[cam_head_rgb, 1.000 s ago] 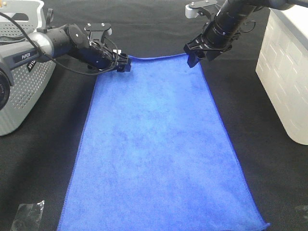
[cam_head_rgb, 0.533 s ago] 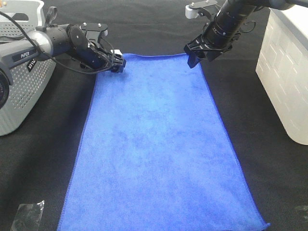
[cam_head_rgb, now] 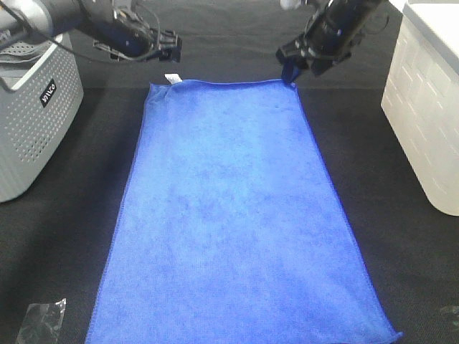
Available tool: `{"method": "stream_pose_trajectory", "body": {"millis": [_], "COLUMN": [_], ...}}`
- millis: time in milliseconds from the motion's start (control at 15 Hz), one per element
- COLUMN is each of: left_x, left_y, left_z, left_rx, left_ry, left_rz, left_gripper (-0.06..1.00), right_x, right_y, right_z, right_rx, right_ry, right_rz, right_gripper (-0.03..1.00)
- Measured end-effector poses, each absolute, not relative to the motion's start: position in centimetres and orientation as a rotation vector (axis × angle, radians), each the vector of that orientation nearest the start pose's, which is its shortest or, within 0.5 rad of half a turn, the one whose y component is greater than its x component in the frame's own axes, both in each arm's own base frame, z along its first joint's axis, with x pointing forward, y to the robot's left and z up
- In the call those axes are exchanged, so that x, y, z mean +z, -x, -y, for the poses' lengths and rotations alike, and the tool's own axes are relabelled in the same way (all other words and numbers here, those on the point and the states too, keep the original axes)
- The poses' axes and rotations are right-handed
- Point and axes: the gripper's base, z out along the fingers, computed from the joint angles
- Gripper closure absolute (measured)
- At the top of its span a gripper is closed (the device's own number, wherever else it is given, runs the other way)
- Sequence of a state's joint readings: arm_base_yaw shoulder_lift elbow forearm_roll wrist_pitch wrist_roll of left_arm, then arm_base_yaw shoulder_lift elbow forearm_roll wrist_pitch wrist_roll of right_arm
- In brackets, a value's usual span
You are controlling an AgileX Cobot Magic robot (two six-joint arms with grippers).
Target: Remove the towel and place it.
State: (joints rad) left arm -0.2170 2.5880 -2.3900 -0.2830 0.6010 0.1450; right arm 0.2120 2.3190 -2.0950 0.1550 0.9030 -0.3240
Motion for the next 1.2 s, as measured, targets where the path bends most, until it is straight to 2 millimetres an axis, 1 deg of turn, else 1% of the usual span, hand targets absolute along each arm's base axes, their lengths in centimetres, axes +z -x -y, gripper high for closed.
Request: {"method": "stream_pose_trajectory", "body": {"millis": [133, 267, 333, 467, 533, 600, 667, 733, 800, 867, 1000, 1067, 1133, 1200], "left_x": [20.1, 22.9, 24.5, 27.3, 28.8, 30.6, 31.2, 32.9, 33.9, 34.9, 36.1, 36.4, 36.8, 37.1], "left_y": [-55.2, -53.2, -52.1, -50.3, -49.7, -49.1, -49.0, -48.6, -48.4, -48.2, -47.9, -47.7, -47.3, -46.7], "left_z": [13.9, 13.8, 13.5, 12.6, 11.8, 10.6, 10.3, 8.8, 7.6, 5.5, 1.3, -0.1, -0.5, -0.6], "left_rx": [-0.362, -0.381, -0.367, -0.279, -0.189, -0.046, 0.002, 0.099, 0.105, 0.090, -0.010, -0.063, -0.095, -0.106], "left_ry": [-0.270, -0.323, -0.354, -0.357, -0.335, -0.296, -0.284, -0.242, -0.190, -0.115, 0.029, 0.069, 0.075, 0.064], "left_rz": [-2.339, -2.448, -2.502, -2.577, -2.590, -2.565, -2.550, -2.515, -2.501, -2.488, -2.474, -2.471, -2.468, -2.472], "left_gripper": [0.17, 0.17, 0.17, 0.17, 0.17, 0.17, 0.17, 0.17, 0.17, 0.17, 0.17, 0.17, 0.17, 0.17], "right_x": [24.2, 27.7, 29.8, 33.2, 34.6, 36.1, 36.5, 37.3, 37.4, 37.6, 37.8, 38.1, 38.7, 39.7], "right_y": [-49.5, -48.1, -47.1, -45.0, -44.1, -43.2, -43.0, -42.5, -42.5, -42.6, -42.7, -42.6, -42.2, -41.5], "right_z": [-11.8, -11.5, -11.3, -10.9, -10.6, -9.9, -9.6, -8.4, -6.9, -5.1, -1.2, 0.0, 0.5, 0.5], "right_rx": [0.171, 0.185, 0.194, 0.212, 0.196, 0.138, 0.112, 0.054, 0.041, 0.038, 0.055, 0.052, 0.045, 0.044], "right_ry": [0.553, 0.510, 0.485, 0.444, 0.420, 0.371, 0.355, 0.295, 0.243, 0.181, 0.038, 0.001, -0.013, -0.013], "right_rz": [-2.524, -2.514, -2.506, -2.511, -2.510, -2.510, -2.509, -2.518, -2.534, -2.540, -2.546, -2.543, -2.529, -2.504], "right_gripper": [0.28, 0.28, 0.28, 0.27, 0.27, 0.27, 0.27, 0.27, 0.27, 0.27, 0.27, 0.27, 0.27, 0.27]}}
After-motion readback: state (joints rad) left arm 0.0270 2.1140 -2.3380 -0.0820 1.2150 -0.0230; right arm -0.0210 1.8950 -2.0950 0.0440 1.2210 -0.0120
